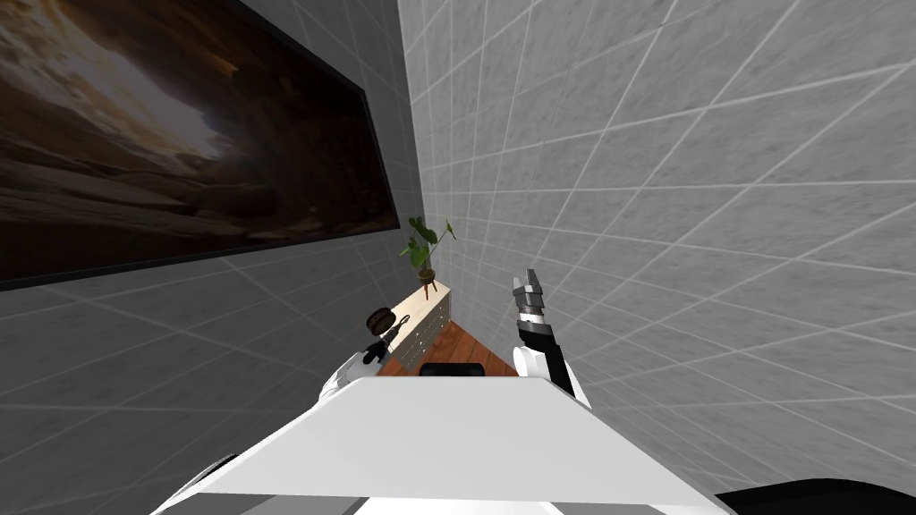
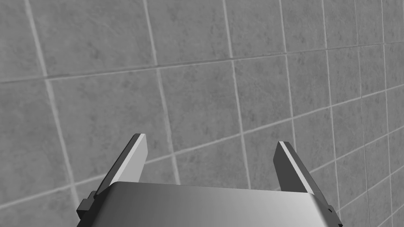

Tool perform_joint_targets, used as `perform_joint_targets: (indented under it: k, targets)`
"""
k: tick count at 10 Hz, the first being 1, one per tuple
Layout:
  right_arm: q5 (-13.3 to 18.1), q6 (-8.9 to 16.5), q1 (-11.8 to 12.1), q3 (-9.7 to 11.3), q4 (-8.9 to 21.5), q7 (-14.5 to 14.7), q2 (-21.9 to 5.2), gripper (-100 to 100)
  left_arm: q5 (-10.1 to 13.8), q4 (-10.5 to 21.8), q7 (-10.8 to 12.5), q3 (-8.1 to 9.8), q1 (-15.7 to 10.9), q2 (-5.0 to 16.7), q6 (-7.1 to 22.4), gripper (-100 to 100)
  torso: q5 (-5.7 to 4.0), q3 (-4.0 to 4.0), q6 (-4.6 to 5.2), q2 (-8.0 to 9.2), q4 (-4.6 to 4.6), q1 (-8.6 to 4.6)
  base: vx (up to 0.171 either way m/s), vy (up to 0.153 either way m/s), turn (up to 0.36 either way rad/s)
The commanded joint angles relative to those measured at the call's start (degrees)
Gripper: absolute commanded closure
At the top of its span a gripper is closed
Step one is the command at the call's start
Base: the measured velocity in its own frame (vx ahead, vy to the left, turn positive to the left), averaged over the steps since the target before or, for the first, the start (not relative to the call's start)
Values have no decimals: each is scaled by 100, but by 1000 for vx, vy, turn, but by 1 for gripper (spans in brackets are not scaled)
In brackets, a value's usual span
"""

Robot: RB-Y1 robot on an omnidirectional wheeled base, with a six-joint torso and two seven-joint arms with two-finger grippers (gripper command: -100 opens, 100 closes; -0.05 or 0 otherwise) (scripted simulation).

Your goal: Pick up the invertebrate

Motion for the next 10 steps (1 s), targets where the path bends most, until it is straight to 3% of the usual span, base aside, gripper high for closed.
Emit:
perform_joint_targets:
  k: [1, 4, 5, 6, 10]
  targets:
    - [0, 0, 0, 0, 0, 0, 0, 0, 16, 215, -18, -10, -102, 62, 3, -100, 0, 0, 0, 0, 0, 0, 28, -12, -34]
    - [0, 0, 0, 0, 0, 0, 0, 0, 54, 498, -34, -45, -227, 155, 36, -100, 0, -3, 0, -5, -1, 2, 37, -6, -33]
    - [0, 0, 0, 0, 0, 0, 0, 0, 58, 526, -35, -48, -237, 162, 33, 0, 1, 2, 0, 3, 1, 3, 0, 0, 0]
    - [0, 0, 0, 0, 0, 0, 0, 0, -24, 698, -110, 57, -245, 74, -140, -100, 1, 5, 0, 9, 2, 3, 50, 5, 34]
    - [0, 0, 1, 0, 0, 0, 0, 0, -187, 1049, -261, 266, -262, -99, -488, -100, 2, -10, -1, -17, -4, 7, 80, 13, 34]
